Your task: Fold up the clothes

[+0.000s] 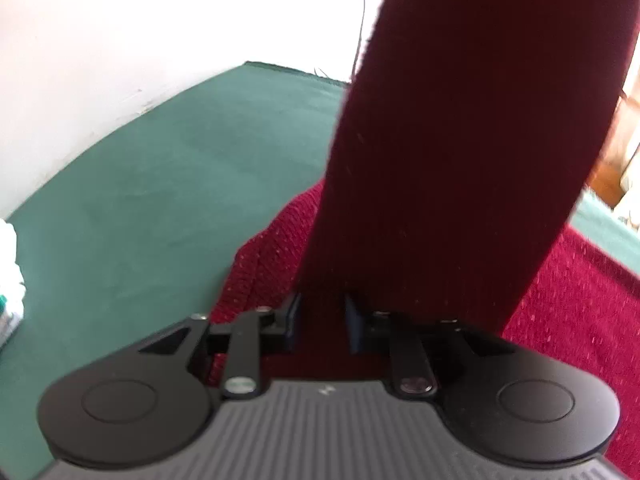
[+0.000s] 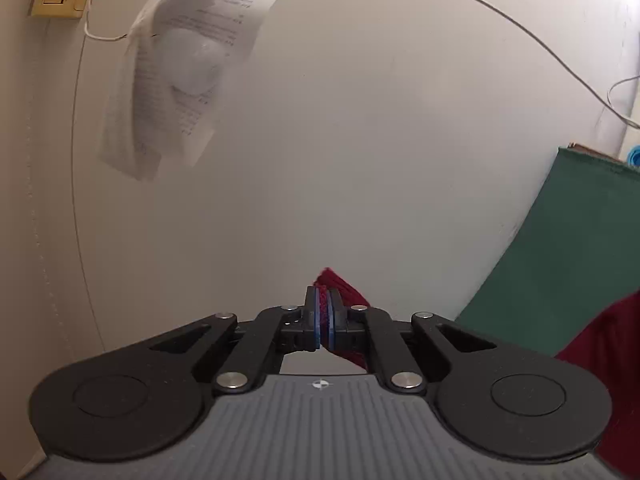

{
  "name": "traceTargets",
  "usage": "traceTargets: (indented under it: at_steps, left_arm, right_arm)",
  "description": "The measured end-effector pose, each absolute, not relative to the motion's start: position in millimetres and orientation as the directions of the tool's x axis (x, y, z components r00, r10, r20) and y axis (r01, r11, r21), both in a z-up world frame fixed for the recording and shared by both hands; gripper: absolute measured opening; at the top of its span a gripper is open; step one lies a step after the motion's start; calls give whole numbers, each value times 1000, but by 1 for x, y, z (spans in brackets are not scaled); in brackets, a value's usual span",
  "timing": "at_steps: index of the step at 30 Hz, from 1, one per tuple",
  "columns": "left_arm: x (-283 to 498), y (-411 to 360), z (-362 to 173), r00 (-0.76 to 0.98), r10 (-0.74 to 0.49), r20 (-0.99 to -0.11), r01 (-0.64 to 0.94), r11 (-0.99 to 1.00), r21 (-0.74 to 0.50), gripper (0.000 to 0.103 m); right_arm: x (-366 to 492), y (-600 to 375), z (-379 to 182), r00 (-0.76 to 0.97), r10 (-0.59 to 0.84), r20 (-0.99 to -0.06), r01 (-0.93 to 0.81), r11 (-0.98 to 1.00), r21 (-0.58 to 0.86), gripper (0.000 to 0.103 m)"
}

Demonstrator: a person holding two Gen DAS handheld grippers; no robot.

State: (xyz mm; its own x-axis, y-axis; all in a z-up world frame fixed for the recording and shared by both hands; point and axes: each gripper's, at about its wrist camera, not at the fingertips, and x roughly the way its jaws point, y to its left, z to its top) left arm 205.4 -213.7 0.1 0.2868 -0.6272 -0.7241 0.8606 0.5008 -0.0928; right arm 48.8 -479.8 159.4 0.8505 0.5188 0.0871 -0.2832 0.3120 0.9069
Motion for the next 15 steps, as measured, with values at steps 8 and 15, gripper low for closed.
traceTargets:
  at_steps: [8, 15]
  left_arm:
    - [194, -205, -3, 319, -674, -666, 844, 522, -124, 0]
    - [182, -182, 3, 328, -675, -661, 849, 518, -108, 0]
  right_arm:
    - [5, -438, 153, 807, 576, 130, -314, 231, 921, 4]
    - [-16, -403, 141, 756, 645, 113, -326, 221, 919, 4]
